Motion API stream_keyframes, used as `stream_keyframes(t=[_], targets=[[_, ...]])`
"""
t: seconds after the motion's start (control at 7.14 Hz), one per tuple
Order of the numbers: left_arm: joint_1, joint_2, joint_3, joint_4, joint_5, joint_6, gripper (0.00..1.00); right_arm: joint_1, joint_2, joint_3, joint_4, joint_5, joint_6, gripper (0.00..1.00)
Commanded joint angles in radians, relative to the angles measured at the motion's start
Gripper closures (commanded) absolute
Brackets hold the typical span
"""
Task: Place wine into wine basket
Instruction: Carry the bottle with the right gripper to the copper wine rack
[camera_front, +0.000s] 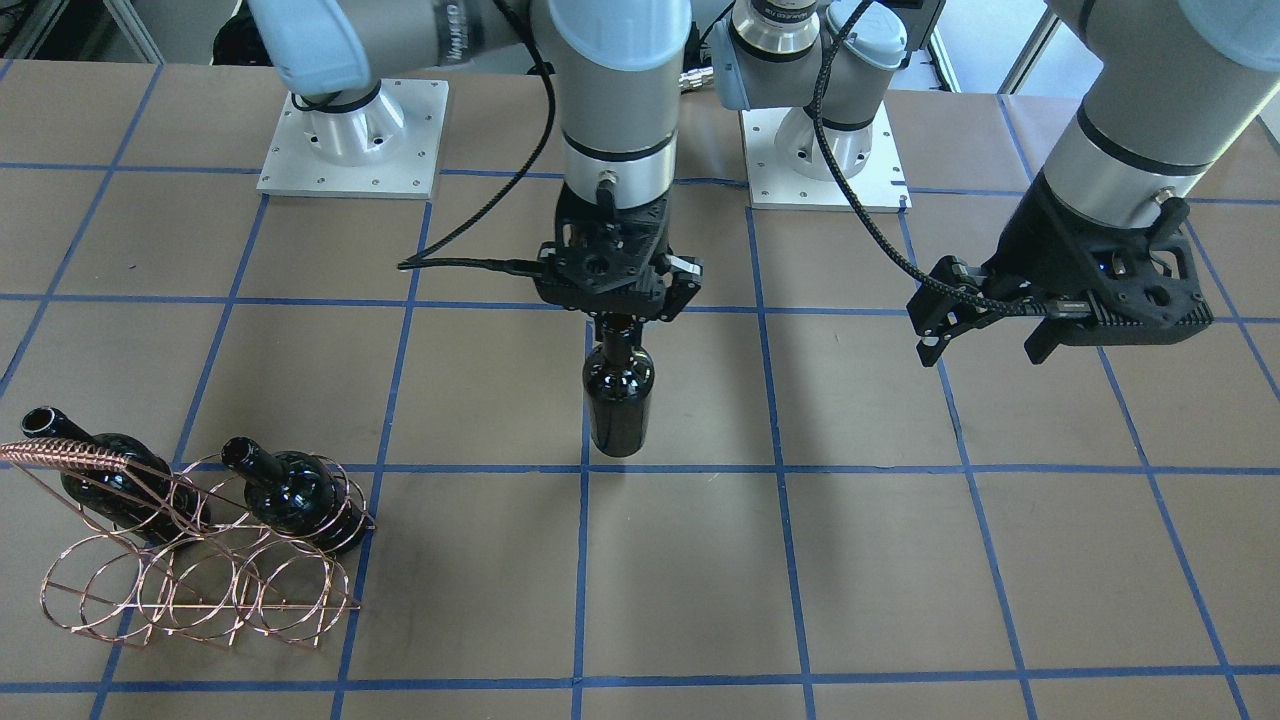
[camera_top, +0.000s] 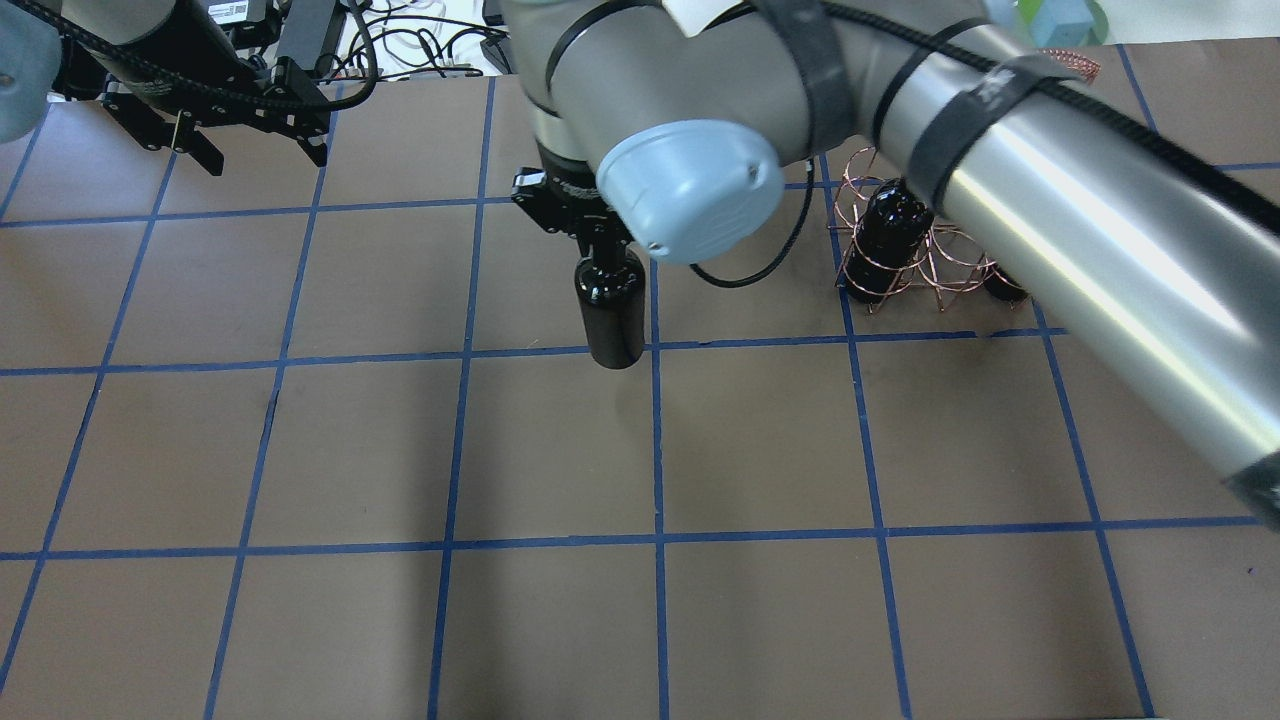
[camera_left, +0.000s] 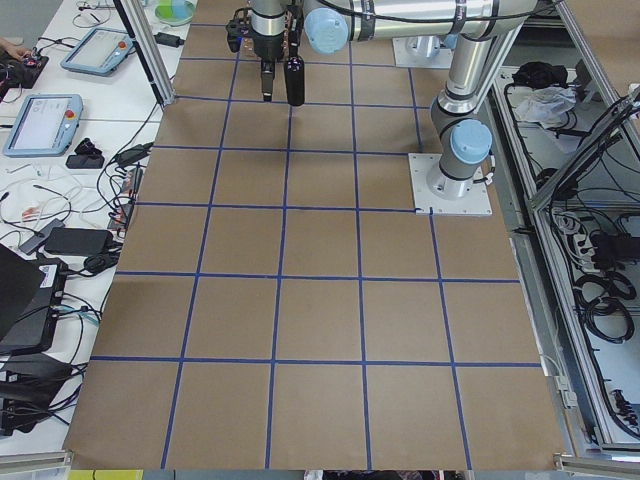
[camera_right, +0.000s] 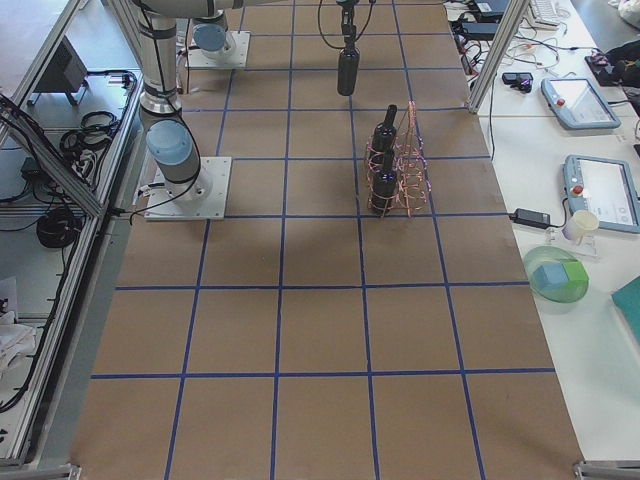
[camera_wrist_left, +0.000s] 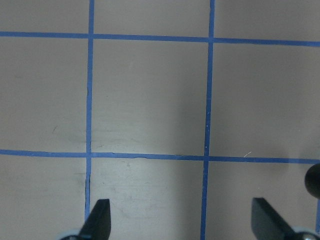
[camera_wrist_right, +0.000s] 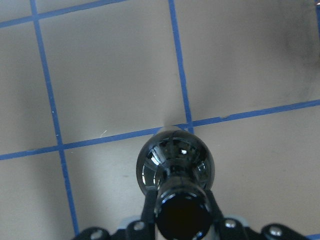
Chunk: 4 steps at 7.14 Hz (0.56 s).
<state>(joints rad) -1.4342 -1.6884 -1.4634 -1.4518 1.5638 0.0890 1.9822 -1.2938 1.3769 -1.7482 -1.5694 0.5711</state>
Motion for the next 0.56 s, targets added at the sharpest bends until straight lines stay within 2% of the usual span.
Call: stream_keyframes(t=[0.0,0.14,0.28,0.42], targets=[[0.0,0.0,0.0,-0.001,0.001,0.0,0.0,-0.153,-0.121,0.019,0.158,-0.003,-0.202,0.9],[0.0,0.0,0.0,-0.002,0.001,0.0,0.0,-0.242,-0.189,0.019,0.265,-0.004,-0.347,0.9],[0.0,0.001,0.0,-0.002,0.001,0.0,0.0,-0.352,-0.232,0.021,0.316,-0.006,-0.508,0.91],[0.0,0.0,-0.002,-0.002,0.001,0.0,0.0,-0.465,-0.237,0.019,0.326,-0.033,-0.616,0.97]])
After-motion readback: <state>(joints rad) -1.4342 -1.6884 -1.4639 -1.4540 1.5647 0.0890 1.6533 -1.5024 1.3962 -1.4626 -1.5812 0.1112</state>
